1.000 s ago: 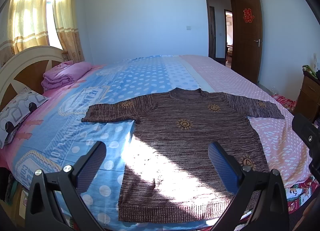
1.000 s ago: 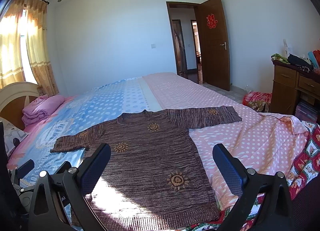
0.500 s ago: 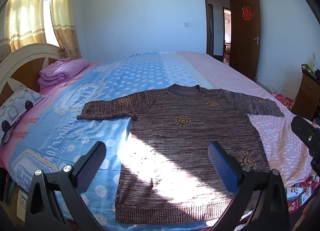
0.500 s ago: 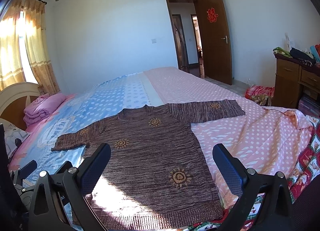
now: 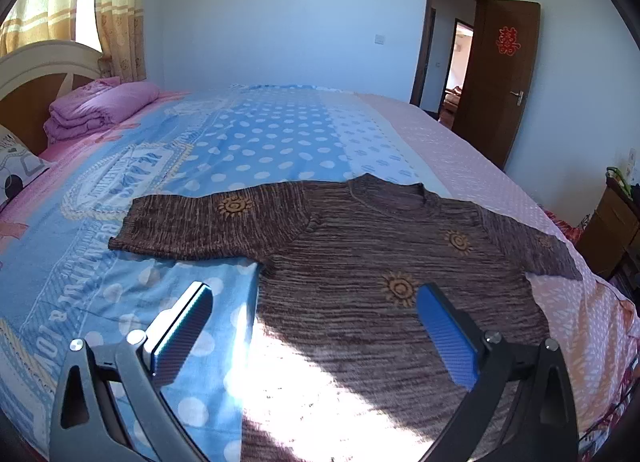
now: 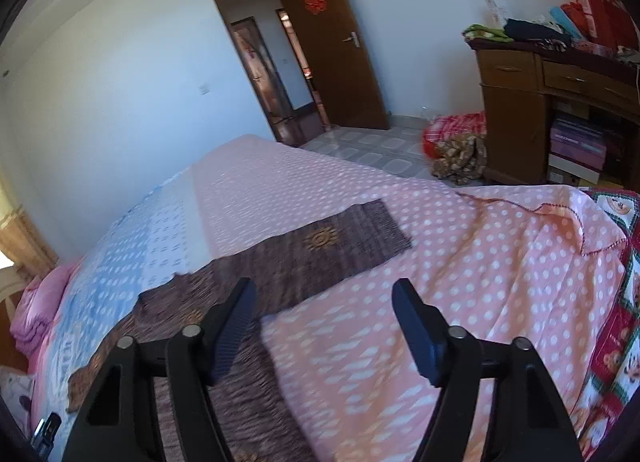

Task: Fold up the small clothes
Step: 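Grasp the sweater sleeve with the right tool and fold it across the back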

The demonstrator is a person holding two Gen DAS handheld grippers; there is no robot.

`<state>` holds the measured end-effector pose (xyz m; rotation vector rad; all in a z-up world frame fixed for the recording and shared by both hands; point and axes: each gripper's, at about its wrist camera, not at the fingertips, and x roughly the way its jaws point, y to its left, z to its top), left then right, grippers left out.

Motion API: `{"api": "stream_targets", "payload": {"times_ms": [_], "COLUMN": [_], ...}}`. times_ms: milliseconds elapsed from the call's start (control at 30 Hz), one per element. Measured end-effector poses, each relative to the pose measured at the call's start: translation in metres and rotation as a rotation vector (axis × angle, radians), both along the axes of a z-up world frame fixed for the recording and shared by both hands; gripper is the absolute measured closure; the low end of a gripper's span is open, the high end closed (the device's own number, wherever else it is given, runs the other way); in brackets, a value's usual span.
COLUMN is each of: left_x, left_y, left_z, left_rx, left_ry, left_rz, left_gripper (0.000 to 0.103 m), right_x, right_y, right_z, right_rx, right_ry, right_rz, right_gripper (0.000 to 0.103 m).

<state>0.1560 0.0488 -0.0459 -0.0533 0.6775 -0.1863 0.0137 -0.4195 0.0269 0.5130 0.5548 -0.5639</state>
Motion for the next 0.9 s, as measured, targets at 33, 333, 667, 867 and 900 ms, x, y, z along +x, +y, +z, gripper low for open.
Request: {"api": "stream_targets", "payload": {"times_ms": [33,333,667,867,900], "left_x": [0.01,0.087,0.118,0.128,0.128], "left_y": [0.002,0.005,0.023,0.027,0.027], "left_z": [-0.005,-0.057,-0.097,-0.111,-0.111], "left_rx": [0.001,0.115,0.03,0.001,0.005], "left_ry": [0.008,0.041,0.144,0.252,0.246], "left_rz": [0.007,0.101,0.152,0.17,0.17], "left_gripper": [0.0,0.0,0.0,0.0,0.0], "right_x": [0.006,0.084,0.148,0.164,0.166], "right_y": [-0.022,-0.125,-0.136,-0.133,-0.133], "right_z": [-0.004,-0.079,-0.125,-0.129,-0.13], "right_rx": [0.021,0.206,0.117,0.015,0.004], "right_ry": [-0.002,0.127,0.27,0.338,0.344], "right_rz": [-0.028,-0.085,-0.096,-0.045,-0.031], "right_gripper": [0.037,0.043,0.054,0.059,0.067]}}
